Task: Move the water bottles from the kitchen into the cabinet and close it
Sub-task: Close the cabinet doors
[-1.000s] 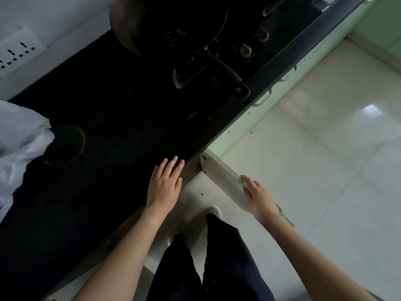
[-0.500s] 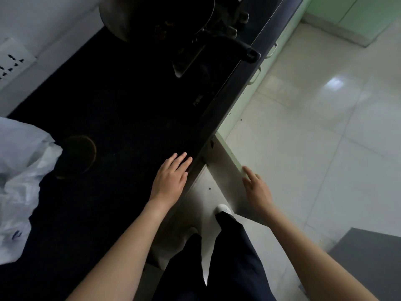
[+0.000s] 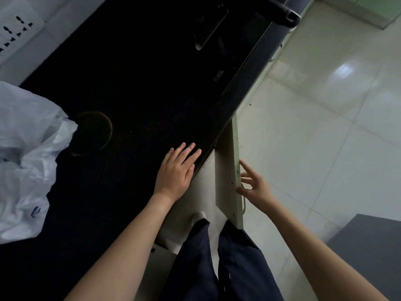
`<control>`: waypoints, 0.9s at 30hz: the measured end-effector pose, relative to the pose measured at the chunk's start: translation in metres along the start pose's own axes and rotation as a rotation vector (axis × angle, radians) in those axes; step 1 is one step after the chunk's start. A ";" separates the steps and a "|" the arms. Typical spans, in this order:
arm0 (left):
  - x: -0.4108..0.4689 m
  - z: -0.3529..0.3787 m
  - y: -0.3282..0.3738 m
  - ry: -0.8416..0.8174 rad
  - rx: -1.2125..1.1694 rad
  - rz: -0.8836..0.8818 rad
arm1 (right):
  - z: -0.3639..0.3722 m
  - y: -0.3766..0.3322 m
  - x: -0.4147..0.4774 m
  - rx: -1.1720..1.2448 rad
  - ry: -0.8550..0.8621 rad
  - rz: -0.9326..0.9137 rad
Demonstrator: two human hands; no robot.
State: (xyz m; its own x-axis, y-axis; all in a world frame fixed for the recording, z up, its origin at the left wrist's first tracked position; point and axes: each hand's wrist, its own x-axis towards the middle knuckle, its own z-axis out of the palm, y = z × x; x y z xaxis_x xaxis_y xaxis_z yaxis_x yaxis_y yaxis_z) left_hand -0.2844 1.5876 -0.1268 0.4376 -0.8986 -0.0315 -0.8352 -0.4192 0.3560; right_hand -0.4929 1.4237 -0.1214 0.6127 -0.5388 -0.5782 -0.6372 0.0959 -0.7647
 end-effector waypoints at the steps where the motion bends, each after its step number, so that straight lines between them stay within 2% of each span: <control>1: 0.000 0.000 0.000 0.004 0.001 -0.002 | 0.007 0.000 0.000 0.013 0.014 -0.007; 9: 0.000 -0.003 0.000 -0.004 -0.009 -0.014 | 0.088 -0.021 0.009 0.217 0.129 -0.015; 22: 0.001 0.000 -0.003 0.016 -0.044 -0.014 | 0.109 -0.024 0.022 0.356 0.005 -0.042; 27: 0.000 0.001 -0.005 0.043 -0.145 -0.019 | 0.123 -0.024 0.029 0.351 0.085 -0.059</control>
State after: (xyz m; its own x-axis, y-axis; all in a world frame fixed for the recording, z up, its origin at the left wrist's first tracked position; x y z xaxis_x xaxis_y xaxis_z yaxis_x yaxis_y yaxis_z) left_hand -0.2800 1.5893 -0.1292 0.4690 -0.8832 -0.0008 -0.7711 -0.4100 0.4872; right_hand -0.4021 1.5093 -0.1545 0.5933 -0.6178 -0.5160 -0.3941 0.3361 -0.8554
